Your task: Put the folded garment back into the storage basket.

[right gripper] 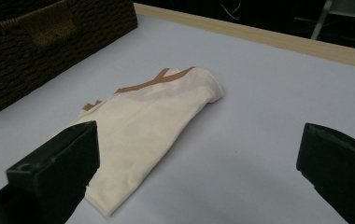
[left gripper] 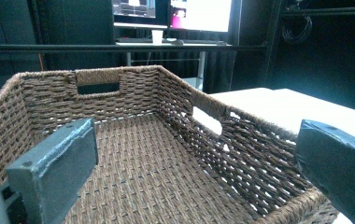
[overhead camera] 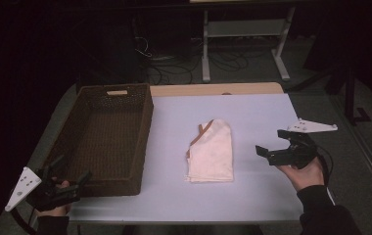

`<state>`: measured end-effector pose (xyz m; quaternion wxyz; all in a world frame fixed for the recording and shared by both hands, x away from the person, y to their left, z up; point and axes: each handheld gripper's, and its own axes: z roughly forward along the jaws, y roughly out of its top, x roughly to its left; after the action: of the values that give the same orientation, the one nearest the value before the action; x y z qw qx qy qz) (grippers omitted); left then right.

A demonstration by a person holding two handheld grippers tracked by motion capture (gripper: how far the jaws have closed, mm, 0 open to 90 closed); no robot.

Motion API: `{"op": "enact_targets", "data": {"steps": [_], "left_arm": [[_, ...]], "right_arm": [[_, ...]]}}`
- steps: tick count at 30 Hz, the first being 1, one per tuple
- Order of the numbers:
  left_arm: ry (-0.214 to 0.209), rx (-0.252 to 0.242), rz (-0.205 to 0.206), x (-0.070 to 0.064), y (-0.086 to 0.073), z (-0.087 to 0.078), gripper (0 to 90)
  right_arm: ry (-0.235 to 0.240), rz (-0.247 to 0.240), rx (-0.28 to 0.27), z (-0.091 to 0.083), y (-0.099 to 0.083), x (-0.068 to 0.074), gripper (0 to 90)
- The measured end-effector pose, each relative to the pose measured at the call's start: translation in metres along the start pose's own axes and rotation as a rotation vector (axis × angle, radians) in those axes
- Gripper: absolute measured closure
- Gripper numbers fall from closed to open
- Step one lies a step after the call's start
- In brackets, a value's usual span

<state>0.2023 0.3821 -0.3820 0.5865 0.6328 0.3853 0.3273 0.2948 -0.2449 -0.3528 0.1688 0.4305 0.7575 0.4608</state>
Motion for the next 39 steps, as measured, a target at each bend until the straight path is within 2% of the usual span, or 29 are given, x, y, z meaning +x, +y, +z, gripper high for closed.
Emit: {"op": "enact_targets", "data": {"steps": [9, 14, 39], "left_arm": [[0.002, 0.002, 0.002, 0.0, 0.0, 0.0, 0.0], [0.005, 0.0, 0.002, 0.0, 0.0, -0.001, 0.0], [0.008, -0.001, 0.007, 0.0, 0.0, -0.002, 0.0]], "right_arm": [[0.014, -0.007, -0.002, 0.004, 0.009, 0.0, 0.0], [0.019, -0.003, 0.024, 0.012, 0.012, 0.0, 0.0], [0.044, 0.007, 0.072, 0.042, 0.019, -0.002, 0.0]]}}
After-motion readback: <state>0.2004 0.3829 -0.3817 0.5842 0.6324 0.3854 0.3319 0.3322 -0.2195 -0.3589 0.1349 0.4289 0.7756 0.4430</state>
